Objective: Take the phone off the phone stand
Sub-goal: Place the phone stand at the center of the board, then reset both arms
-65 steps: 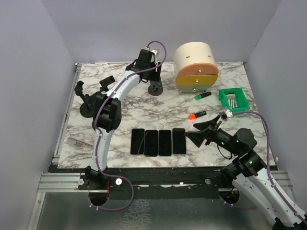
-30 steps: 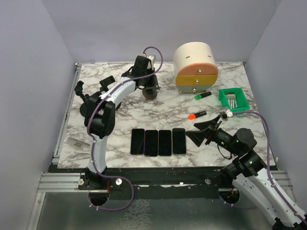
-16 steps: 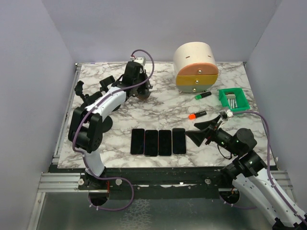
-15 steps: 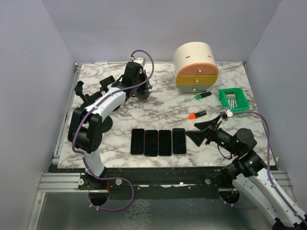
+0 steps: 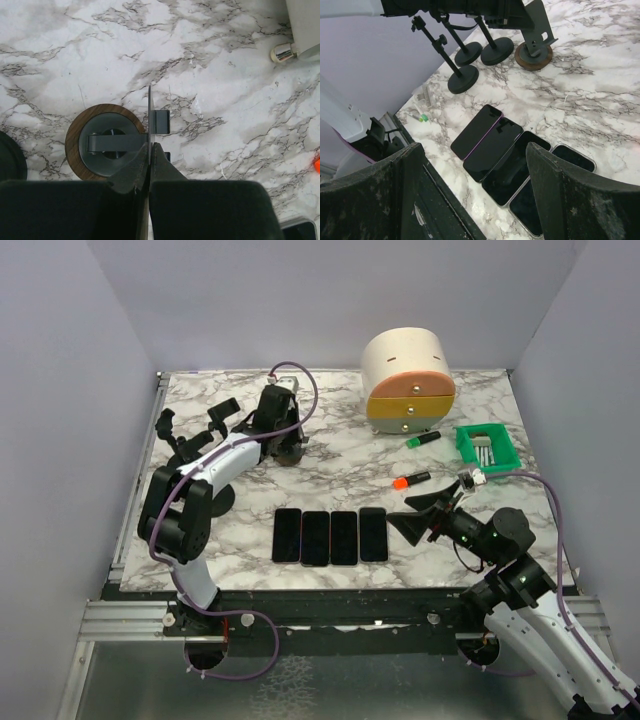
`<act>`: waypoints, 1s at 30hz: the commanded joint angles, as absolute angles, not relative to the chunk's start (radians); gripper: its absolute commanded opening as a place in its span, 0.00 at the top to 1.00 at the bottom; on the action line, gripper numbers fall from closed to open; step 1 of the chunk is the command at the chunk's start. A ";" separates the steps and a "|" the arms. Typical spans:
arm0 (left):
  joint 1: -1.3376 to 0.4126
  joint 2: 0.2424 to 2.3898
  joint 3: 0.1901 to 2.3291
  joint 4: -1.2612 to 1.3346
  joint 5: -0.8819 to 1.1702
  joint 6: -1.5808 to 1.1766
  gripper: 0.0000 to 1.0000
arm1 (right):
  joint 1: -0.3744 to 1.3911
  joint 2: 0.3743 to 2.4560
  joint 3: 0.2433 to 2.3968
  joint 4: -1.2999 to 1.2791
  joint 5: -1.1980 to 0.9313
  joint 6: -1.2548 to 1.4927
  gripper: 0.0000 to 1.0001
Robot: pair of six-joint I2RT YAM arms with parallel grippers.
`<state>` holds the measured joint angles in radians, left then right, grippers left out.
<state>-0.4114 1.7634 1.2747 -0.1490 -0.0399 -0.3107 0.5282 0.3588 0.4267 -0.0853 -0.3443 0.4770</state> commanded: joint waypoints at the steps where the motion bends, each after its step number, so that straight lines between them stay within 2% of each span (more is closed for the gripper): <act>1: -0.405 1.726 1.254 -0.113 -0.063 -0.314 0.93 | 0.529 0.347 0.428 -0.116 -0.318 0.458 0.13; 6: -0.405 1.708 1.246 -0.133 -0.083 -0.307 0.57 | 0.529 0.347 0.431 -0.120 -0.316 0.459 0.13; 9: -0.405 1.687 1.244 -0.145 -0.097 -0.300 0.46 | 0.529 0.347 0.432 -0.122 -0.316 0.459 0.13; 18: -0.405 1.553 1.234 -0.185 -0.130 -0.313 0.21 | 0.529 0.346 0.442 -0.134 -0.311 0.459 0.13; 19: -0.405 1.535 1.233 -0.192 -0.133 -0.321 0.05 | 0.529 0.348 0.443 -0.136 -0.311 0.459 0.13; 20: -0.405 1.520 1.235 -0.200 -0.133 -0.327 0.01 | 0.529 0.349 0.445 -0.136 -0.311 0.460 0.13; 26: -0.410 1.447 1.264 -0.271 -0.104 -0.380 0.01 | 0.529 0.368 0.494 -0.162 -0.290 0.457 0.11; 30: -0.426 1.399 1.257 -0.275 -0.099 -0.447 0.01 | 0.529 0.410 0.566 -0.216 -0.215 0.448 0.05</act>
<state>-0.4114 1.4540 1.2480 -0.2317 -0.1032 -0.3653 0.5282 0.3759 0.4808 -0.1478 -0.3058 0.4690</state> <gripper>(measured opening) 0.989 0.912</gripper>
